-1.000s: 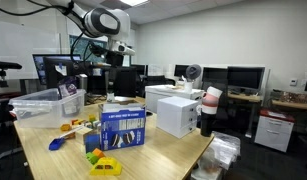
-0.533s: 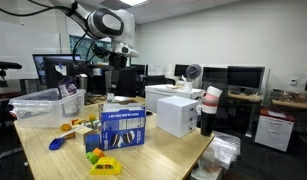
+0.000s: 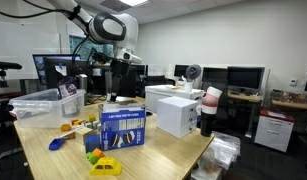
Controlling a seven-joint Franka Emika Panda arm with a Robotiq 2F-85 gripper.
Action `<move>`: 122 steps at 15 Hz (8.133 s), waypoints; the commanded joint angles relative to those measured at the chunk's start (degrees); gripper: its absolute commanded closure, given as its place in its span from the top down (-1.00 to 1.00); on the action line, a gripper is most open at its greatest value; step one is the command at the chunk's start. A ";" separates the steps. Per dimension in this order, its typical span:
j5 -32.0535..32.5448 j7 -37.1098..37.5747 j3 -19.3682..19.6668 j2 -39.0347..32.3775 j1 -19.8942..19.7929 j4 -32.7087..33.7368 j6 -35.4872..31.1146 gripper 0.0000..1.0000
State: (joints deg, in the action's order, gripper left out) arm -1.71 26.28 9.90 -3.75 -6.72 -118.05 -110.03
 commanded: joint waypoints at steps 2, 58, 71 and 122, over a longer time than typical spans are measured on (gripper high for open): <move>-1.37 -0.62 0.35 0.50 -1.11 -2.50 -2.03 0.86; 5.90 17.88 -2.08 -3.72 3.16 -0.73 -10.95 -0.39; -1.71 -12.72 -2.41 4.01 1.44 0.47 0.40 0.96; 8.26 -54.79 -4.77 -3.65 1.16 -9.61 -15.17 1.00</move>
State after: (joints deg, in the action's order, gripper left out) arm 6.16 -30.45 5.64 -7.43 -4.78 -125.36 -120.72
